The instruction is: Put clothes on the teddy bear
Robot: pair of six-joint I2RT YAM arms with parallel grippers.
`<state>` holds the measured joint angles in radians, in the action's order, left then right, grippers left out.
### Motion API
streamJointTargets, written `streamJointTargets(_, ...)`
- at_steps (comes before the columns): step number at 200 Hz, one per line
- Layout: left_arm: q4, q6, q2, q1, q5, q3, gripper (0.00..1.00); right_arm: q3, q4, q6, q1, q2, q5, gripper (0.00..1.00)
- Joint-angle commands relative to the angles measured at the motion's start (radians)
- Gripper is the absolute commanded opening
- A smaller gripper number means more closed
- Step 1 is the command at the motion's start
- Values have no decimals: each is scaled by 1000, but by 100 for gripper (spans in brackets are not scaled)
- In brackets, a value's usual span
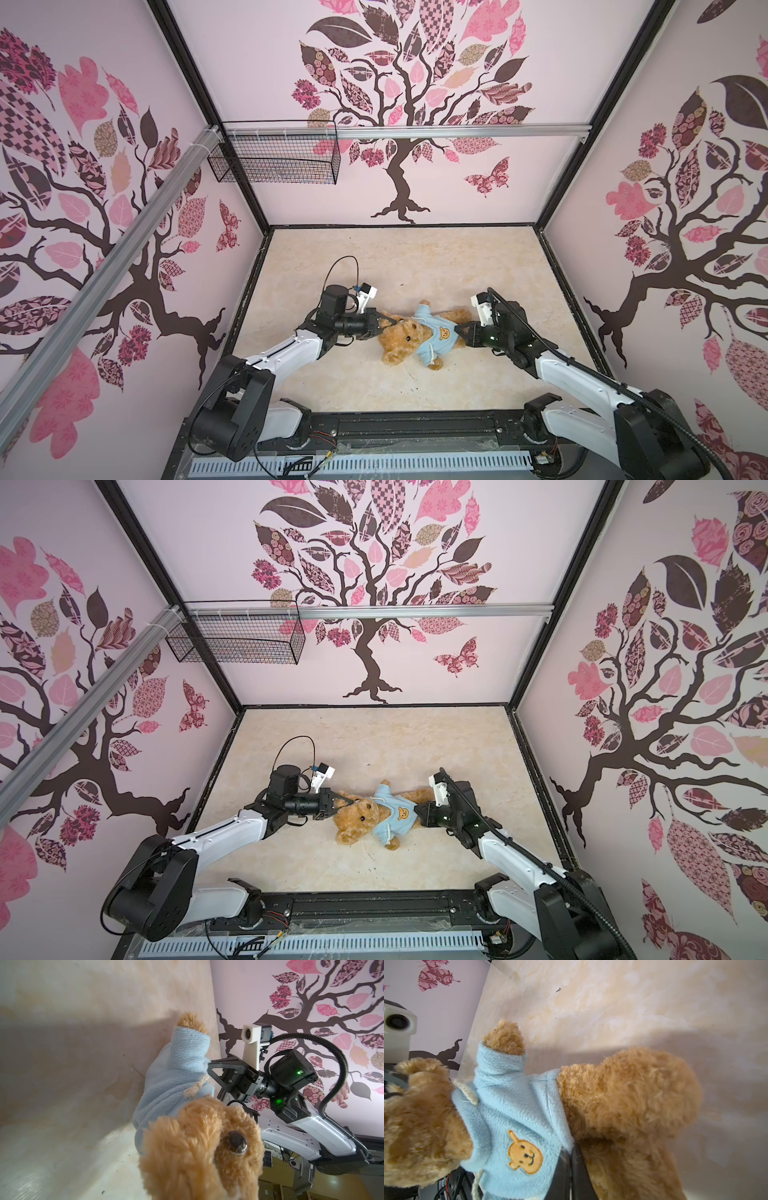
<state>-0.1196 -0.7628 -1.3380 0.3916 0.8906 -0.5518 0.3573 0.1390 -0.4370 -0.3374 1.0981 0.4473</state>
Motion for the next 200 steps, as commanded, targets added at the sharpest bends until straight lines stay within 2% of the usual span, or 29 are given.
streamJointTargets(1, 154, 96, -19, -21, -78, -15, 0, -10, 35, -46, 28, 52, 0, 2)
streamJointTargets(20, 182, 113, -29, -20, -115, -33, 0, 4, 84, -60, 26, 89, 71, 5)
streamJointTargets(30, 190, 120, -33, -20, -124, -41, 19, 0, 126, -69, 22, 104, 115, 9)
streamJointTargets(55, 238, 146, -15, -21, -166, -62, 56, 27, 121, -56, 21, 113, 176, 20)
streamJointTargets(74, 332, 202, 46, -21, -273, -81, 68, 72, 4, 7, 21, 36, 109, 29)
streamJointTargets(98, 469, 286, 157, -21, -457, -107, 72, 97, -48, 32, 21, -82, 42, 37)
streamJointTargets(121, 556, 286, 281, 9, -537, -104, 72, 121, -53, 20, -3, -131, 25, 38)
streamJointTargets(154, 664, 216, 456, 216, -705, -54, 72, 212, -63, 75, -143, -61, -74, 40)
streamJointTargets(177, 689, 144, 535, 357, -782, -5, 70, 266, -11, 79, -149, 61, -60, 41)
streamJointTargets(200, 646, 76, 517, 497, -842, 43, 70, 343, -33, 110, -149, 201, -87, 43)
